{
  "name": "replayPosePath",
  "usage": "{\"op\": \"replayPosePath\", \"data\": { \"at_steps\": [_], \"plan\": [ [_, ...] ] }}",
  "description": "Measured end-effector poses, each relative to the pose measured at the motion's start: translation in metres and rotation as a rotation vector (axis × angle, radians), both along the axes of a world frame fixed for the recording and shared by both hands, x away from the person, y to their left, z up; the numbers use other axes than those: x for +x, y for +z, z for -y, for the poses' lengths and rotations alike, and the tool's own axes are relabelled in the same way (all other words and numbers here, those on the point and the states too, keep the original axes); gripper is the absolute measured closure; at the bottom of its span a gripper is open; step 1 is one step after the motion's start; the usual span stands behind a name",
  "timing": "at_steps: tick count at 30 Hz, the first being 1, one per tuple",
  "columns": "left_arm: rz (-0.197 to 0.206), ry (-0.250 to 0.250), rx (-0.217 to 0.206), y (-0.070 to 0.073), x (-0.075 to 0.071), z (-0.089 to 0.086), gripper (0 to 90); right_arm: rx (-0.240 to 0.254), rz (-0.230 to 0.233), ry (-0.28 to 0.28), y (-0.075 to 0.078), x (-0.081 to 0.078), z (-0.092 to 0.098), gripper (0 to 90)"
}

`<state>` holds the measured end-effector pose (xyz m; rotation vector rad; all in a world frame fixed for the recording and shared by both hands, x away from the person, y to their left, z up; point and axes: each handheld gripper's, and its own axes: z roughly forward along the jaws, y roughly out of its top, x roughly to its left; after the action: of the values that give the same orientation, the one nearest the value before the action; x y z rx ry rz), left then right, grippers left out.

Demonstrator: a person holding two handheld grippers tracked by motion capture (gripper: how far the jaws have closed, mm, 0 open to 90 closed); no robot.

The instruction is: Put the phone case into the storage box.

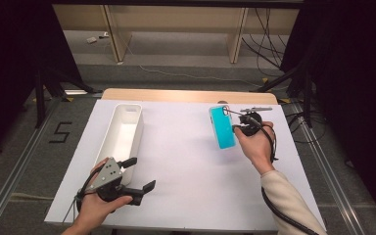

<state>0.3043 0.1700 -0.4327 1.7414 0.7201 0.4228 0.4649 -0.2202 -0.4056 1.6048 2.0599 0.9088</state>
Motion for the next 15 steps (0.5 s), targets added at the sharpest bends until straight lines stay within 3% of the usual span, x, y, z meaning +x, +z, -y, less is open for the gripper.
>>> {"op": "replayPosePath", "data": {
  "at_steps": [2,5,7,15],
  "plan": [
    [-0.003,-0.001,-0.008,0.002,0.002,0.004,5.6,0.011,0.023,0.003,0.001,-0.004,-0.002,89.0],
    [0.003,0.004,0.008,0.006,0.006,0.012,7.3,0.025,0.104,0.047,-0.001,-0.009,-0.006,89.0],
    [0.003,0.012,0.002,0.010,0.010,0.018,8.1,0.028,0.134,0.075,0.000,-0.014,-0.009,89.0],
    [0.015,0.046,0.002,0.032,0.033,0.044,14.2,0.045,0.192,0.132,0.003,-0.030,-0.029,89.1]
  ]
}}
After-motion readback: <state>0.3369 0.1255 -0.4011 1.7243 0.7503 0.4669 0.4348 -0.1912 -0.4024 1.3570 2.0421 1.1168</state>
